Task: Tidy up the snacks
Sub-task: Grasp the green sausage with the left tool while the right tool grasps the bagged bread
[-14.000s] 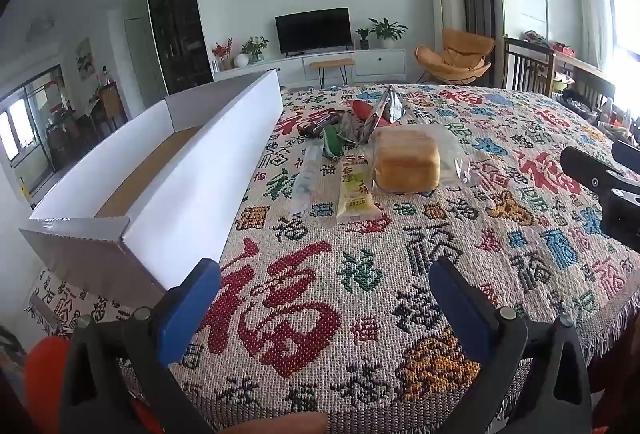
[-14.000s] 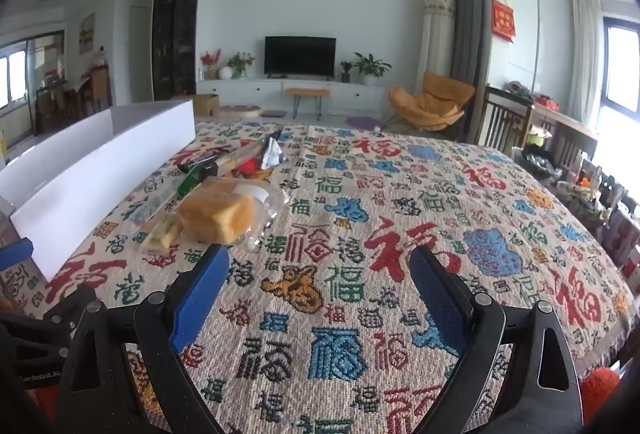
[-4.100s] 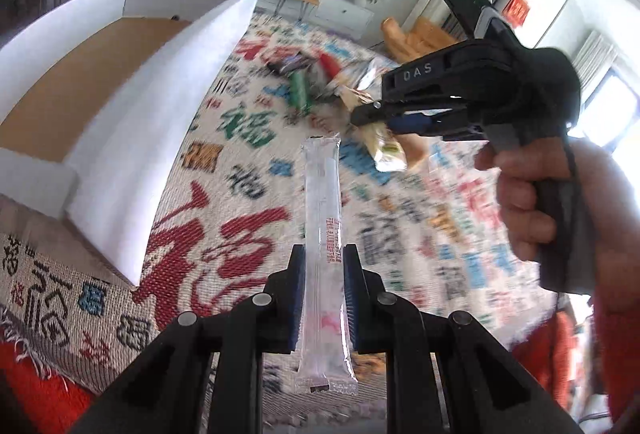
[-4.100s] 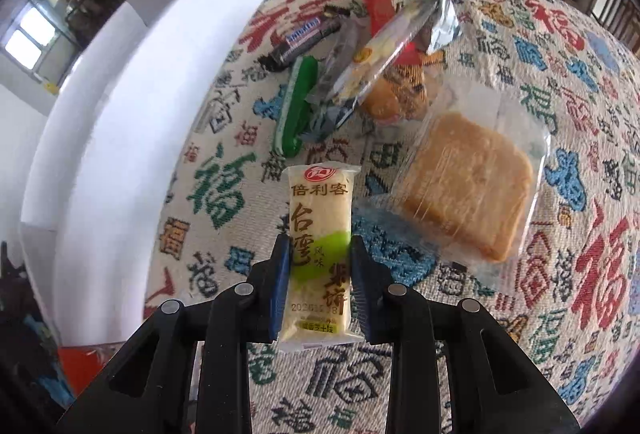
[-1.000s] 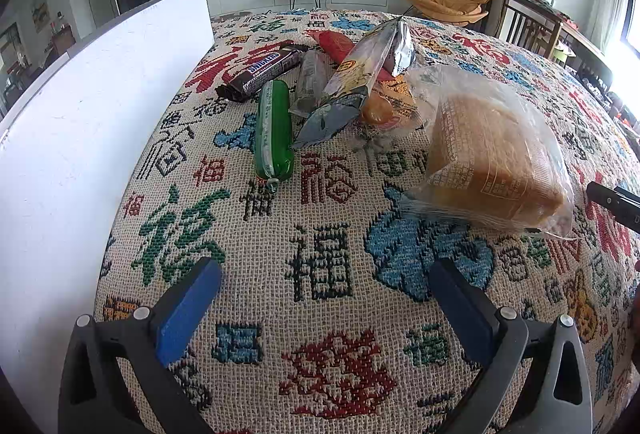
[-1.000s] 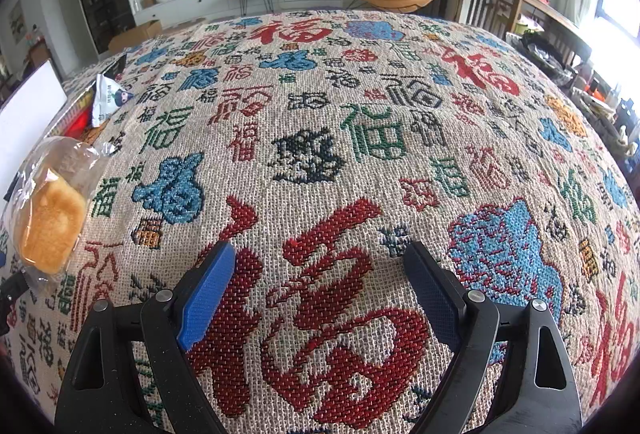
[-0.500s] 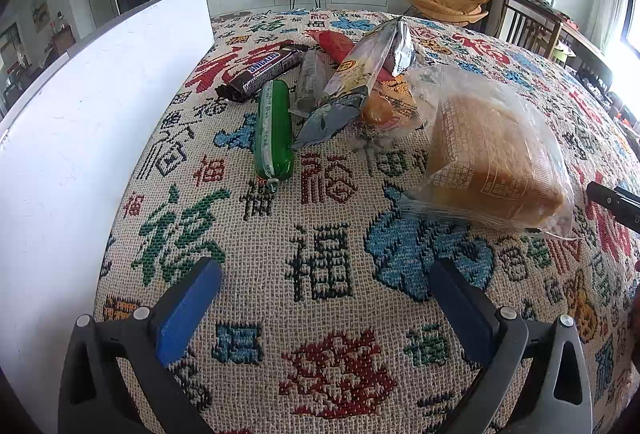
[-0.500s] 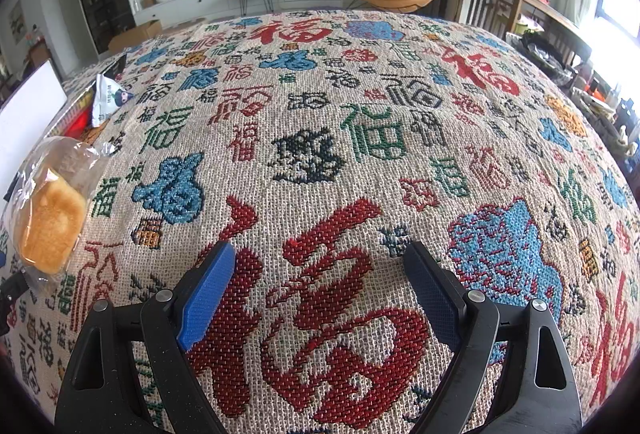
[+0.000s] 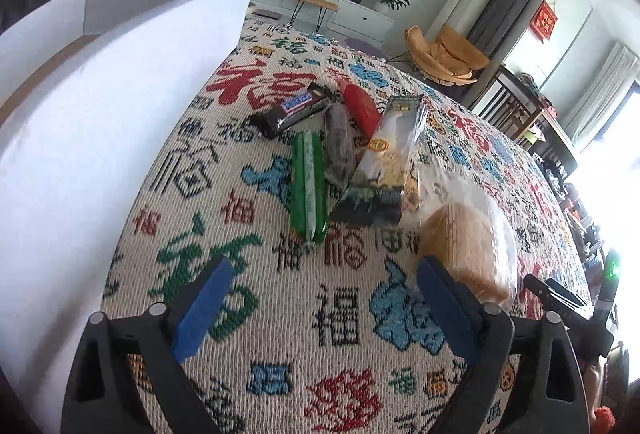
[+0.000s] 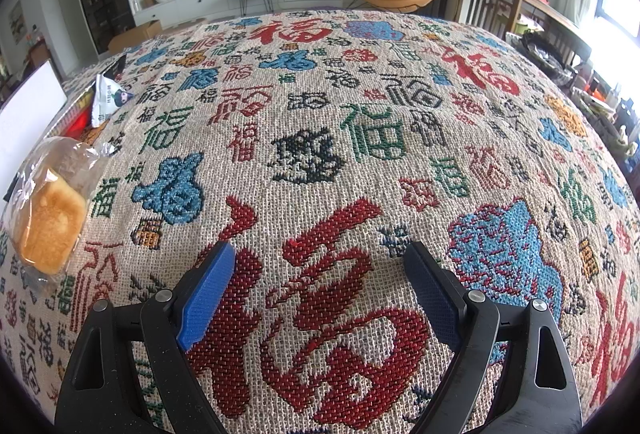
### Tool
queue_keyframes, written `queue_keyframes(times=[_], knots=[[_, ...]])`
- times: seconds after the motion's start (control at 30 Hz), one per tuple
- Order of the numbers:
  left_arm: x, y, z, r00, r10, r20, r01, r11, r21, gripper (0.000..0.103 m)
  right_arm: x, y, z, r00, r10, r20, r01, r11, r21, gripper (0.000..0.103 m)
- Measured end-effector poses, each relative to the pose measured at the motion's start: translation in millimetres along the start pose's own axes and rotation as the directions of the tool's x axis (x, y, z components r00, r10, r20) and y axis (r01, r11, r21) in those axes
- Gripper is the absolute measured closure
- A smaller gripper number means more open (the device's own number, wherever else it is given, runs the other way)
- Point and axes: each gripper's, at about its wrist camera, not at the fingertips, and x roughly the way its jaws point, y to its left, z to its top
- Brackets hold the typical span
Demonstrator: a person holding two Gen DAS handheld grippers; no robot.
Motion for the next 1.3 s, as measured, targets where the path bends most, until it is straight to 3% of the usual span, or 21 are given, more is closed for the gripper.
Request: queue_keyframes(times=[0.17, 0.27, 0.33, 0.37, 0.4, 0.5, 0.57, 0.73, 0.8, 0.83, 0.87, 0.93, 1.1, 1.2, 1.23, 1.3], knots=[[33.3, -3.4, 38.6, 0.992, 0.121, -0.037, -0.120, 0.993, 0.018, 0.051, 0.0, 0.0, 0.1, 1.000, 0.000, 0.000, 0.000, 1.000, 0.000, 0.014], [55.6, 3.8, 45.1, 0.988, 0.127, -0.089, -0.129, 0.992, -0.014, 0.054, -0.1, 0.0, 0.1, 1.000, 0.000, 0.000, 0.000, 1.000, 0.000, 0.014], [59.4, 0.4, 45.9, 0.986, 0.151, -0.066, -0.148, 0.988, 0.040, 0.058, -0.1, -0.2, 0.1, 1.000, 0.000, 0.000, 0.000, 1.000, 0.000, 0.014], [60.8, -2.8, 45.7, 0.982, 0.177, -0.068, -0.172, 0.982, 0.074, 0.076, -0.2, -0.1, 0.2, 1.000, 0.000, 0.000, 0.000, 1.000, 0.001, 0.014], [59.2, -6.6, 44.3, 0.979, 0.195, -0.052, -0.189, 0.976, 0.109, 0.080, -0.1, 0.0, 0.2, 1.000, 0.000, 0.000, 0.000, 1.000, 0.001, 0.014], [47.1, -3.6, 31.6, 0.981, 0.191, -0.030, -0.187, 0.976, 0.108, 0.081, -0.2, -0.1, 0.2, 1.000, 0.000, 0.000, 0.000, 1.000, 0.001, 0.014], [33.9, -1.0, 13.6, 0.986, 0.158, -0.056, -0.153, 0.985, 0.085, 0.081, 0.0, -0.1, 0.1, 1.000, 0.000, 0.000, 0.000, 1.000, 0.001, 0.014], [-14.7, -10.4, -48.8, 0.992, 0.094, -0.088, -0.088, 0.994, 0.068, 0.077, 0.1, -0.1, 0.2, 1.000, 0.000, 0.000, 0.000, 1.000, 0.001, 0.014], [-21.3, -11.8, -62.0, 0.993, 0.098, -0.066, -0.093, 0.992, 0.085, 0.057, 0.2, 0.0, 0.1, 1.000, -0.001, 0.000, 0.001, 1.000, 0.001, 0.014], [-22.8, -13.1, -64.8, 0.994, 0.100, -0.039, -0.095, 0.990, 0.104, 0.039, 0.2, 0.0, 0.1, 1.000, -0.001, 0.000, 0.001, 1.000, 0.001, 0.014], [-21.2, -13.3, -65.6, 0.989, 0.149, -0.017, -0.146, 0.982, 0.121, 0.023, 0.1, 0.0, 0.2, 1.000, -0.001, 0.000, 0.001, 1.000, 0.001, 0.014], [-14.8, -8.9, -64.6, 0.978, 0.210, 0.006, -0.209, 0.968, 0.136, 0.020, 0.2, 0.1, 0.1, 1.000, -0.001, 0.000, 0.001, 1.000, 0.001, 0.014], [-8.9, -7.4, -63.9, 0.970, 0.244, 0.016, -0.243, 0.957, 0.157, 0.020, 0.3, 0.2, 0.1, 1.000, -0.001, 0.000, 0.001, 1.000, 0.000, 0.014], [-2.4, -12.9, -63.0, 0.961, 0.276, 0.006, -0.272, 0.942, 0.195, 0.015, 2.1, 0.2, 1.7, 1.000, 0.001, -0.006, -0.001, 1.000, -0.004, 0.011], [-2.7, -11.6, -62.6, 0.963, 0.270, 0.005, -0.266, 0.945, 0.190, 0.014, 3.0, 0.5, 4.3, 1.000, 0.003, -0.020, -0.003, 1.000, -0.005, 0.011], [-2.6, -10.6, -63.0, 0.964, 0.267, 0.005, -0.263, 0.946, 0.188, 0.014, 4.5, 3.8, 17.9, 0.992, 0.026, -0.127, -0.024, 0.999, 0.024, 0.012]])
